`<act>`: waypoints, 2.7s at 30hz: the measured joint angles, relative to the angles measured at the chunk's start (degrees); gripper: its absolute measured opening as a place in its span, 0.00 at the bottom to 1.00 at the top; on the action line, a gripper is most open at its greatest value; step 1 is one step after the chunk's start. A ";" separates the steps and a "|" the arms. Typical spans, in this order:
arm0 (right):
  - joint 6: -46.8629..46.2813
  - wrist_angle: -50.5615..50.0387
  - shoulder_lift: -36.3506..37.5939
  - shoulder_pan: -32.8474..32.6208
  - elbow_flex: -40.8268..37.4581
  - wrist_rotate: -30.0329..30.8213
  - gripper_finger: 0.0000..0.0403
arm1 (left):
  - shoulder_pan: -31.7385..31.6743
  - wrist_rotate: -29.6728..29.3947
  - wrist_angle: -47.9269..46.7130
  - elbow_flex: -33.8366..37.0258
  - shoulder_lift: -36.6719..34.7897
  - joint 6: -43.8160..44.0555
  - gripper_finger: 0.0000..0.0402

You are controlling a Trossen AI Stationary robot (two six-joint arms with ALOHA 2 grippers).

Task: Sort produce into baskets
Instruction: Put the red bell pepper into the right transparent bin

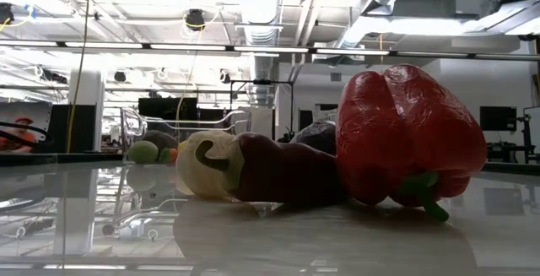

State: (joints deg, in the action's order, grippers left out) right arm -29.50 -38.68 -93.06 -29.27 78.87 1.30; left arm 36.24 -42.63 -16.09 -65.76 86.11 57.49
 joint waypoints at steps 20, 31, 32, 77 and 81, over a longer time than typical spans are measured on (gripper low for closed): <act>11.94 7.51 -12.64 -0.68 2.58 1.68 0.93 | 0.06 0.31 -1.74 -0.09 0.00 1.97 0.61; 15.21 3.31 -17.50 -1.10 2.40 6.27 0.87 | 0.08 1.43 -3.02 -0.09 0.02 2.78 0.61; 15.33 3.33 -17.60 -1.11 2.42 6.68 0.86 | 0.08 1.48 -3.06 -0.09 0.04 2.80 0.61; 11.81 -24.20 -17.19 4.12 16.85 11.14 0.70 | 0.24 2.79 -4.53 -0.09 0.07 3.80 0.61; 5.90 -27.90 -17.14 2.85 17.51 8.51 0.77 | 0.47 2.79 -4.65 -0.09 0.07 3.82 0.61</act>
State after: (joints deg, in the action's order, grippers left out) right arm -23.61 -66.58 -110.19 -26.42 96.38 9.81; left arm 36.71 -39.83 -20.73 -65.84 86.17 61.32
